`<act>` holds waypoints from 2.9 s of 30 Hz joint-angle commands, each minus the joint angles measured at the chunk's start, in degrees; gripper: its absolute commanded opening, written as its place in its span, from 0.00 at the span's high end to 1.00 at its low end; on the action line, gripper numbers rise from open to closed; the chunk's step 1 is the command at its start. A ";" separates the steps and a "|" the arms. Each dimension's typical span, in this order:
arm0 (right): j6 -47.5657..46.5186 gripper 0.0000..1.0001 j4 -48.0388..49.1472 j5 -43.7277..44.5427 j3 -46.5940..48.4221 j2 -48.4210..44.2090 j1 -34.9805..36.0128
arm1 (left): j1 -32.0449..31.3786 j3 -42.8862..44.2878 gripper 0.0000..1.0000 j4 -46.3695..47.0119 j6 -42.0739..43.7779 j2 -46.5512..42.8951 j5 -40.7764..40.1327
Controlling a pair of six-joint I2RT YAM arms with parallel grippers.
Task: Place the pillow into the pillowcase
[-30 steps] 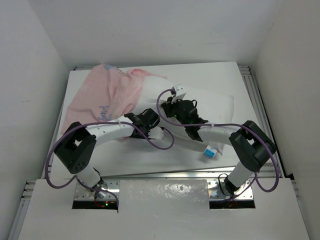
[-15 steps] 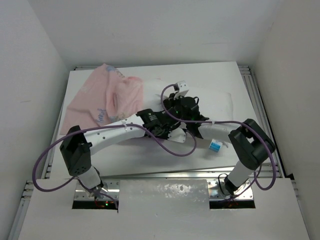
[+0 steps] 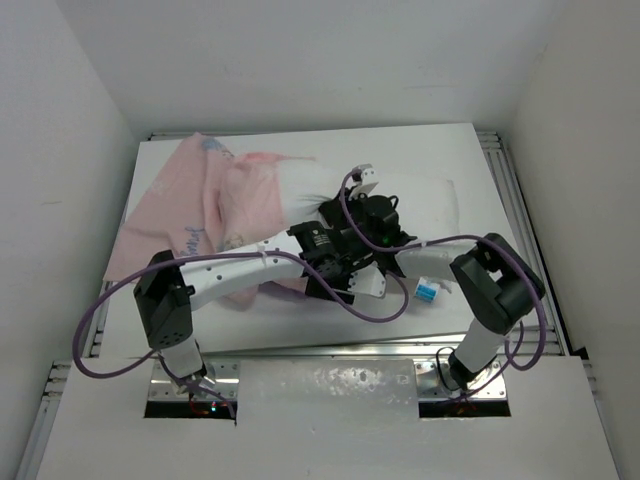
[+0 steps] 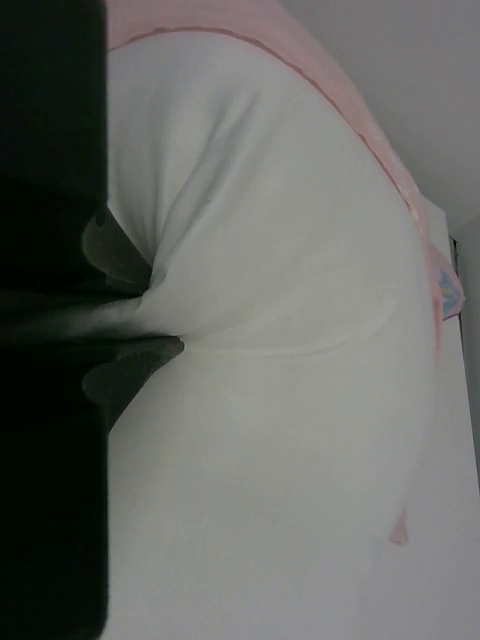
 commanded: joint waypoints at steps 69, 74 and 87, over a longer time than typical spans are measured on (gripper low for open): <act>-26.18 0.39 -50.83 -18.37 34.14 10.07 -6.48 | 40.53 19.33 1.00 5.37 -41.47 9.32 -1.76; -22.15 1.00 -44.53 -21.79 27.37 8.49 -5.43 | 40.36 22.84 1.00 3.78 -38.83 9.14 2.72; -7.83 1.00 -15.42 -22.59 8.65 -1.79 -0.08 | 34.05 28.65 1.00 9.13 -31.10 10.28 5.88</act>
